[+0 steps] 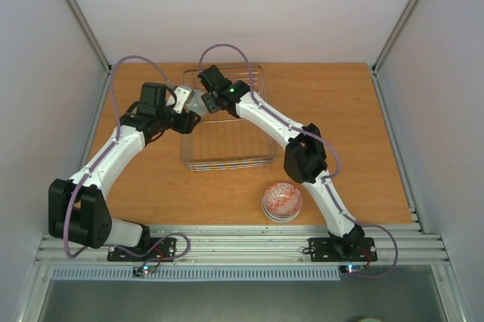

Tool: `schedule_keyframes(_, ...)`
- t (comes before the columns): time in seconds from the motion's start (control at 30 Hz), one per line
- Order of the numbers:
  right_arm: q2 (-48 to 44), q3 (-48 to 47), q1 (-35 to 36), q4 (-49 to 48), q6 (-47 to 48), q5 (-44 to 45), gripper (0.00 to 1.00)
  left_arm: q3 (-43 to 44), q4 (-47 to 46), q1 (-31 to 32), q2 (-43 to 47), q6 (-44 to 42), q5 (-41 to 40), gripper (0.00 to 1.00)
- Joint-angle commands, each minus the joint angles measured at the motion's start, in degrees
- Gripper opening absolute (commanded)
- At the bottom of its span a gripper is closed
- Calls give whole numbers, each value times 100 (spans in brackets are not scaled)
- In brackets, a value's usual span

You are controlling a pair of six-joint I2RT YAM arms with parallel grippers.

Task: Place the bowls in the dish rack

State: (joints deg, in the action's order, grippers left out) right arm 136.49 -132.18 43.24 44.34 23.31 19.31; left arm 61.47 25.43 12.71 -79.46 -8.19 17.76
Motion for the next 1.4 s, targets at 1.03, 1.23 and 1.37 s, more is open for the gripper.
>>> schedule_keyframes(1.03, 168, -55, 212, -220, 394, -577, 76, -52, -316, -30, 102, -47, 98, 62)
schedule_keyframes(1.23, -220, 416, 253, -565, 486, -716, 86, -56, -319, -31, 128, -52, 102, 62)
schedule_keyframes(1.37, -563, 817, 302, -772, 559, -762, 89, -66, -321, -32, 132, -44, 120, 62)
